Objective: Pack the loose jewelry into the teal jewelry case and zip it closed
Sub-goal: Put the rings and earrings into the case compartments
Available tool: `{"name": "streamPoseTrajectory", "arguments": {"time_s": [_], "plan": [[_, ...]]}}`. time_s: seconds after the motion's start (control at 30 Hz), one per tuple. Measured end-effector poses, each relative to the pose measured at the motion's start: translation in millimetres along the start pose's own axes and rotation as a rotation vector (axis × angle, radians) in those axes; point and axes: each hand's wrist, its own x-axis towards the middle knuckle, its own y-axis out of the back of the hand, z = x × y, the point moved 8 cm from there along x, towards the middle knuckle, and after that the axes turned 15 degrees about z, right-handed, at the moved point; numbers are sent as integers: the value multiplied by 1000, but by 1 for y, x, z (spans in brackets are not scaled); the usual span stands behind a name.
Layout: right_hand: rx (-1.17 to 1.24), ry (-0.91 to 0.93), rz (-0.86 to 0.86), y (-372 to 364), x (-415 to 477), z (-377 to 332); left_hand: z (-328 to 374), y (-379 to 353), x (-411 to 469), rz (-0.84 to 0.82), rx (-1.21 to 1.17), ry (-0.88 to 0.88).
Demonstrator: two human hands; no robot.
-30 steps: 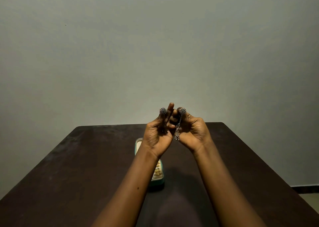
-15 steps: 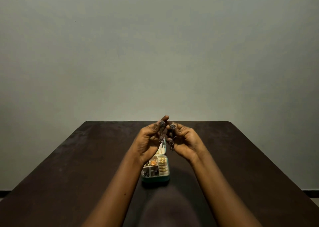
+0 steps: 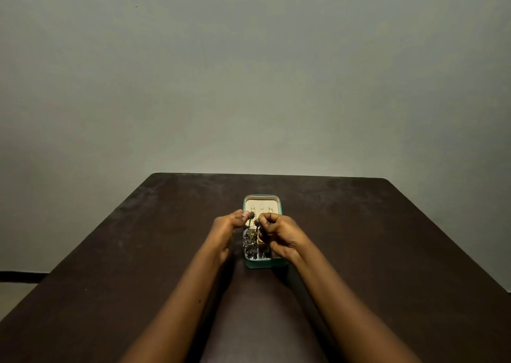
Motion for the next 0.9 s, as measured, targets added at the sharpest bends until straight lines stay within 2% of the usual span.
{"name": "streamPoseTrajectory", "arguments": {"time_s": [0.2, 0.33, 0.5, 0.7, 0.9], "plan": [[-215, 120, 38, -1, 10, 6, -9, 19, 18, 185, 109, -14], [-408, 231, 67, 4, 7, 9, -12, 15, 16, 146, 165, -14], [-500, 323, 106, 8, 5, 11, -14, 19, 18, 210, 205, -23], [-806, 529, 214, 12, 3, 2, -17, 21, 22, 209, 238, -52], [-755, 540, 360, 24, 5, 1, -20, 29, 30, 276, 433, -104]]}}
